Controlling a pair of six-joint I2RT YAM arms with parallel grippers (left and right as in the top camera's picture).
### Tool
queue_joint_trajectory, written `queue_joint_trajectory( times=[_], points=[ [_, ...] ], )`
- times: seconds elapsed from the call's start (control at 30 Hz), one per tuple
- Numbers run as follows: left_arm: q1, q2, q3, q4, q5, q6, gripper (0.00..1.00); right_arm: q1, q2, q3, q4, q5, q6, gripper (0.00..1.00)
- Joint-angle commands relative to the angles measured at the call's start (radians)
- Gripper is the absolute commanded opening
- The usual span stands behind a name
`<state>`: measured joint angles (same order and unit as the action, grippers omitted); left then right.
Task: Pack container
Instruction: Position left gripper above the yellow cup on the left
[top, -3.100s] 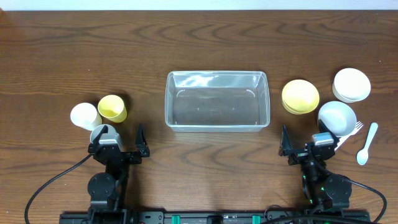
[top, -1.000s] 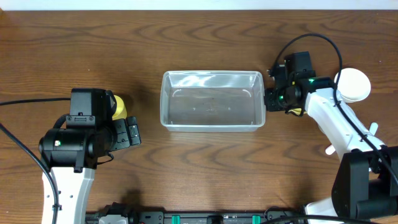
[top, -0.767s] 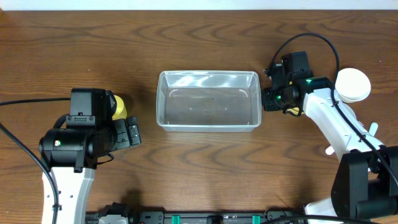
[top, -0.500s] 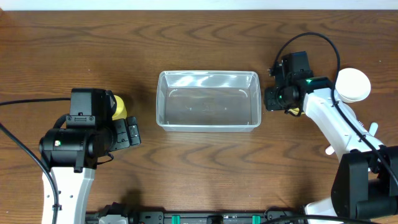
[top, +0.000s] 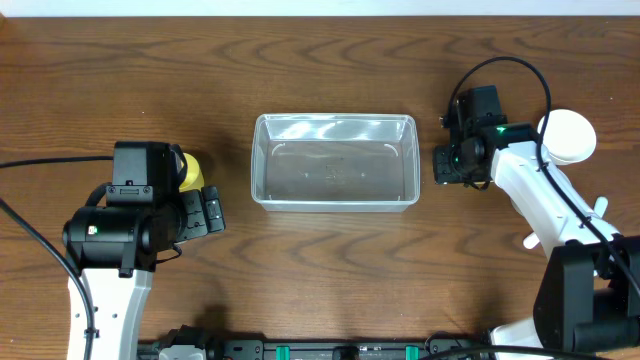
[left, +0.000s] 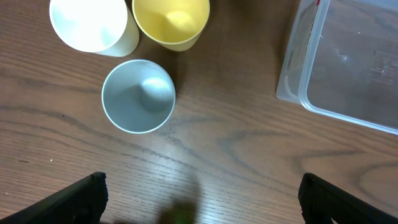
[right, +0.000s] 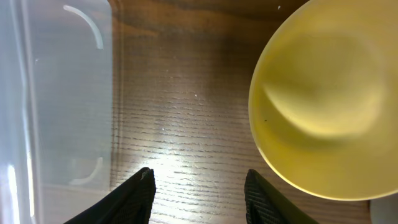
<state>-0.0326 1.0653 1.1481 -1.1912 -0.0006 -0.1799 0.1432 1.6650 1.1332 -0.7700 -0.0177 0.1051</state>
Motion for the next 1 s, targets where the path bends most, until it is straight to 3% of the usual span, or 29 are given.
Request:
queue_joint_trajectory(
  times=[0.0, 0.37, 0.47, 0.6, 0.97],
  points=[
    [0.006, 0.001, 0.016, 0.003, -0.015, 0.002, 0.98, -0.006, -0.088, 0.017, -0.003, 0.014, 0.001, 0.49],
    [0.006, 0.031, 0.031, 0.075, 0.015, 0.001, 0.98, -0.006, -0.418, 0.016, -0.118, 0.03, 0.129, 0.57],
    [0.006, 0.118, 0.08, 0.105, 0.014, 0.002, 0.98, -0.005, -0.47, 0.017, -0.142, 0.037, 0.15, 0.6],
    [0.006, 0.294, 0.167, 0.161, -0.039, 0.002, 0.98, -0.006, -0.492, 0.017, -0.159, 0.037, 0.148, 0.73],
    [0.041, 0.616, 0.246, 0.187, -0.064, 0.001, 0.98, -0.006, -0.462, 0.014, -0.21, 0.038, 0.148, 0.75]
  ],
)
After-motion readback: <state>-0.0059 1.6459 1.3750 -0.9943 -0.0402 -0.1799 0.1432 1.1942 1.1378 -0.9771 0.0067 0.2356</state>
